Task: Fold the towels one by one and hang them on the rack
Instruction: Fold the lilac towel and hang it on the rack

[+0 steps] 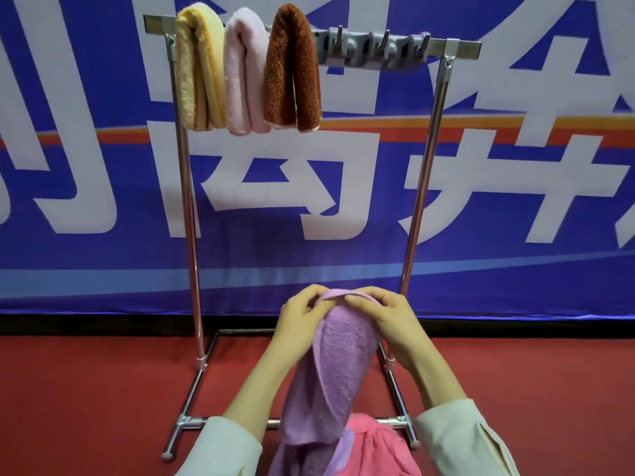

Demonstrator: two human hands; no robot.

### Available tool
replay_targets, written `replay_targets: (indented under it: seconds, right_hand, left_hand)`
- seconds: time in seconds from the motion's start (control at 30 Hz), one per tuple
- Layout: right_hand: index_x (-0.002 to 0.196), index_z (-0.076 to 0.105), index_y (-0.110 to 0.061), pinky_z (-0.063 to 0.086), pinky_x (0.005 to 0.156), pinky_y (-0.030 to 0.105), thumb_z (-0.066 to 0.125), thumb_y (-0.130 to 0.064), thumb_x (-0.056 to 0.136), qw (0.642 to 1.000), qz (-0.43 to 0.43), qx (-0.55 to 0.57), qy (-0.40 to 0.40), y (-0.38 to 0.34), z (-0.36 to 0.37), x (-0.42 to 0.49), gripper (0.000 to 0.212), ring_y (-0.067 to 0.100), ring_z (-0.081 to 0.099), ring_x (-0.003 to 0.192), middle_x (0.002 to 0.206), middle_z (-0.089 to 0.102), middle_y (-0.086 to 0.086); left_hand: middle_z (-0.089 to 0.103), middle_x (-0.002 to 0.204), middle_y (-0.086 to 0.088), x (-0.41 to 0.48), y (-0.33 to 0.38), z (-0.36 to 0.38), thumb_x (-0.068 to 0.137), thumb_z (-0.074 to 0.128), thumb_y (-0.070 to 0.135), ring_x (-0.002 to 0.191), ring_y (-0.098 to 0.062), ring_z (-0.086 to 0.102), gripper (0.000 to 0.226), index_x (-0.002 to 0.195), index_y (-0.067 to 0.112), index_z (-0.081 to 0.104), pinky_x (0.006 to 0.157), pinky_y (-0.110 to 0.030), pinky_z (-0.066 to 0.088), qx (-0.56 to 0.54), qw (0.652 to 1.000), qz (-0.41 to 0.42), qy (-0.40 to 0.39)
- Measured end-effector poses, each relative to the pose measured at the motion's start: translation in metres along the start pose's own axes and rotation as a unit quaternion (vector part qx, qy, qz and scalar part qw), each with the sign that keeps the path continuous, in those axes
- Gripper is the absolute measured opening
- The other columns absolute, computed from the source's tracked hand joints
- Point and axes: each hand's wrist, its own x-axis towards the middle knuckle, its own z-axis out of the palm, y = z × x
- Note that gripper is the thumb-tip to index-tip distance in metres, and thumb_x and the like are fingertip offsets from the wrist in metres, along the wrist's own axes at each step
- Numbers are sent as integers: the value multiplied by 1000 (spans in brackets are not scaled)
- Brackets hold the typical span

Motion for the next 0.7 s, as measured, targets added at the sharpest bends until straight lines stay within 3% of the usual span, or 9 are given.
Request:
replay_targets:
  seconds: [0.13, 0.2, 0.27, 0.37, 0.43, 0.53, 0.63, 0.7]
  right_hand:
    - [99, 69, -1, 48, 77, 31, 72, -9, 82, 997, 50, 30, -42, 20, -4, 2, 20, 19, 63, 83, 89, 70, 9]
    - [99, 67, -1, 49, 76, 25, 69, -8, 85, 994, 82, 33, -70, 31, -1, 1, 16, 12, 62, 83, 92, 69, 3]
    - [92, 64, -8, 47, 71, 23, 62, -8, 91, 994, 72, 66, -42, 34, 0, 2, 3, 12, 57, 79, 88, 62, 5]
    - [79, 62, -15, 43, 66, 28, 60, -16, 94, 997, -6, 58, 44, 24, -4, 2, 15, 15, 54, 73, 77, 62, 5]
    - [80, 64, -10, 41, 71, 30, 64, -20, 91, 998, -55, -12, 42, 17, -5, 1, 15, 13, 55, 76, 76, 63, 7]
    - [76, 70, -10, 42, 73, 29, 69, -18, 86, 996, -67, -44, 29, 13, 0, -2, 13, 13, 57, 75, 80, 68, 17]
    - [73, 70, -12, 45, 72, 26, 70, -15, 86, 996, -67, -29, 58, 13, 0, -2, 13, 12, 60, 74, 78, 70, 13]
    - [76, 69, -11, 46, 72, 24, 69, -18, 87, 998, -48, -10, 43, 14, -1, -1, 13, 12, 61, 75, 77, 69, 8]
  left_hand:
    - [62, 76, -5, 3, 9, 8, 96, 52, 11, 70, -14, 55, 15, 85, 14, 62, 68, -30, 45, -123, 990, -25, 64]
    - [57, 74, -3, 6, 13, 9, 96, 50, 10, 69, -16, 52, 16, 83, 14, 58, 67, -31, 42, -162, 980, -42, 107]
    - [55, 74, -2, 8, 14, 8, 95, 50, 7, 70, -16, 49, 14, 83, 13, 54, 66, -30, 40, -170, 975, -57, 133]
    - [54, 73, 0, 7, 13, 6, 79, 54, 11, 70, -15, 46, 4, 81, 14, 56, 66, -29, 37, -134, 983, -73, 107]
    - [59, 79, 0, 2, 13, 7, 81, 59, 16, 76, -14, 51, 6, 84, 13, 62, 70, -26, 39, -98, 992, -80, 27]
    - [71, 87, 1, -3, 10, 10, 74, 74, 40, 84, -17, 66, 27, 91, 19, 69, 81, -27, 50, -39, 995, -62, -75]
    - [72, 80, 1, -4, 8, 12, 81, 72, 36, 75, -15, 63, 12, 84, 24, 72, 75, -24, 48, 36, 999, -10, -1]
    - [72, 82, 6, -5, 11, 13, 90, 63, 31, 78, -7, 61, 12, 85, 26, 73, 74, -20, 45, 27, 999, 15, 24]
